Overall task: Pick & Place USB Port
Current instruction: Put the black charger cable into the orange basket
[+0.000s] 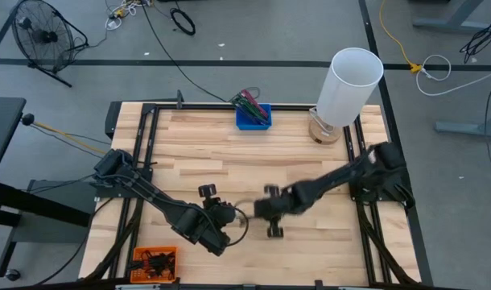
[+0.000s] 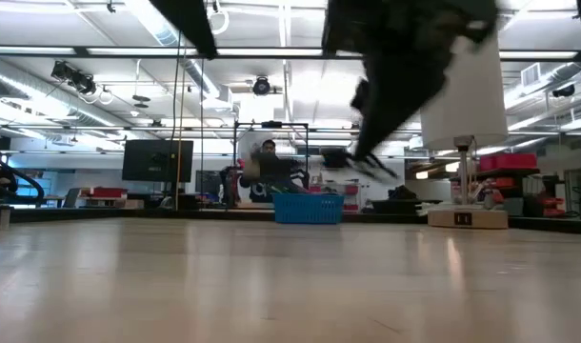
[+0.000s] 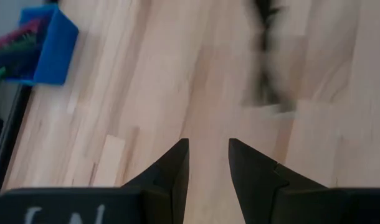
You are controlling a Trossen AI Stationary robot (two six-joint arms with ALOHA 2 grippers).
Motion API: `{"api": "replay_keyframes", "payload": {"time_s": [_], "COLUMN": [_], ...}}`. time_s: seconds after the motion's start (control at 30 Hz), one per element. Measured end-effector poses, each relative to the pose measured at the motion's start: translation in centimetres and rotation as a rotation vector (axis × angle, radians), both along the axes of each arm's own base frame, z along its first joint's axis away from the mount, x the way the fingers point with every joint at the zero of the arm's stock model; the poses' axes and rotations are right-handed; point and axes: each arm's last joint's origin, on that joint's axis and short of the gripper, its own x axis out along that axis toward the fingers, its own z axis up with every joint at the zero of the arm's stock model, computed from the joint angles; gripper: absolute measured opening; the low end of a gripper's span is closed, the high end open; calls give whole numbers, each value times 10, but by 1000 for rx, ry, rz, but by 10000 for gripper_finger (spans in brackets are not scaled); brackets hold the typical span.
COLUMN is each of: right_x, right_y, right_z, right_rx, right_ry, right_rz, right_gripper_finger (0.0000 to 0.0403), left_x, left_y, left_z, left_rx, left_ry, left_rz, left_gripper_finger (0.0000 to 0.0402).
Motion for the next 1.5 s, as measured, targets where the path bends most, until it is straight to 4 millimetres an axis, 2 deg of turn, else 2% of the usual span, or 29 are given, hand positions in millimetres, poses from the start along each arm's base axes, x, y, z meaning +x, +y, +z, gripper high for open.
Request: {"api": "replay_keyframes", "payload": {"time_s": [0.2, 0.37, 0.47, 0.6, 0.8, 1.03, 1.13, 1.3, 1.5], "right_x": [-12, -39, -58, -79, -100, -104, -104, -104, -92], "right_y": [-49, -86, -93, -87, -69, -55, -52, -49, -46], "right_z": [63, 128, 162, 193, 211, 214, 217, 221, 213], "right_rx": [-126, -188, -157, -88, -100, -136, -139, -153, -162], "right_ry": [-202, -442, -609, -783, -875, -908, -940, -988, -968], "right_rz": [-131, -226, -202, -65, 50, 99, 115, 141, 157], "right_gripper_finger": [0, 0, 0, 0, 0, 0, 0, 0, 0], "left_x": [8, 23, 33, 42, 38, 20, 14, 11, 12], "left_y": [-1, 1, 3, 6, 14, 24, 29, 33, 33], "left_z": [7, 27, 42, 65, 116, 166, 175, 179, 180], "left_rx": [88, 168, 222, 294, 318, 215, 186, 190, 180], "left_ry": [-90, -221, -298, -368, -515, -691, -716, -721, -729], "left_rz": [-42, -61, -74, -99, -92, -231, -263, -264, -286], "left_gripper_finger": [117, 117, 117, 117, 117, 116, 116, 116, 116]}}
